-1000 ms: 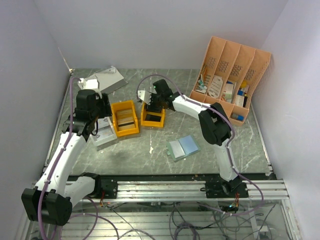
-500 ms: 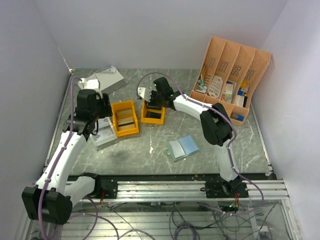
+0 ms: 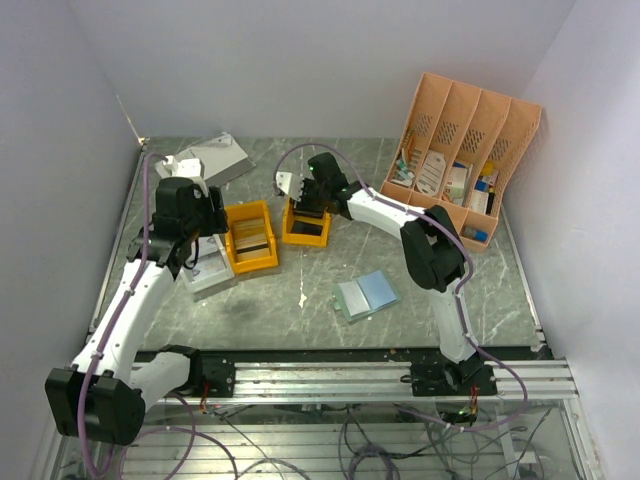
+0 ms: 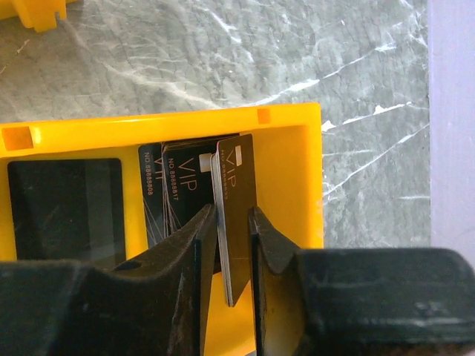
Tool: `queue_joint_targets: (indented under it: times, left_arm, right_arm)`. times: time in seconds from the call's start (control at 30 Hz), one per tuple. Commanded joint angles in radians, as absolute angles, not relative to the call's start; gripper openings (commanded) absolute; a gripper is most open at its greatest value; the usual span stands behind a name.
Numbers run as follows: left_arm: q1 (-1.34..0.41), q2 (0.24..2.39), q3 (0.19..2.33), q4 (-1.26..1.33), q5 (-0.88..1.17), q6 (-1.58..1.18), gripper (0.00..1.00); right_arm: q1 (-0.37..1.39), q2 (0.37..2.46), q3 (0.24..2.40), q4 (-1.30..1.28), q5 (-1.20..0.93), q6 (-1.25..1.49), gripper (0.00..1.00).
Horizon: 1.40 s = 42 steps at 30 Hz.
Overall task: Put the credit cards into the card holder
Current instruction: Pick up the credit card from the storage box.
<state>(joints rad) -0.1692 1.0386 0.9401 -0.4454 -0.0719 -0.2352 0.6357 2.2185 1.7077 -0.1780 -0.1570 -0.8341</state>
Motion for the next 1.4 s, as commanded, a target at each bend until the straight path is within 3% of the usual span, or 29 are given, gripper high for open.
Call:
queue_joint_targets:
  times: [0.0,0.23,0.43,0.8,1.07,1.37]
  left_arm:
    - [-0.164,1.056,0.93,-0.398,0.01,-0.235,0.69]
    - [-0.164,1.144,0.909,-0.286,0.292,-0.365,0.69]
    - [-0.164,1.239,0.827,-0.001,0.504,-0.595,0.66]
    - [-0.176,1.441,0.926,0.09,0.519,-0.654,0.61]
    - [-0.178,1.539,0.931,0.347,0.643,-0.717,0.61]
    - [-0.192,1.436,0.862,0.402,0.523,-0.638,0.61]
  right_arm:
    - [0.617,2.223,1.756,-0.179,-0.174,-0.829,0.24]
    - [0.578,2.225,1.803,-0.258,-0.319,-0.812,0.0]
    - [0.55,2.233,1.847,-0.334,-0.452,-0.797,0.0]
    - [0.531,2.207,1.85,-0.319,-0.503,-0.755,0.0]
    - [0.507,2.182,1.882,-0.372,-0.623,-0.709,0.0]
    - [0.502,2.102,1.775,-0.383,-0.717,-0.849,0.0]
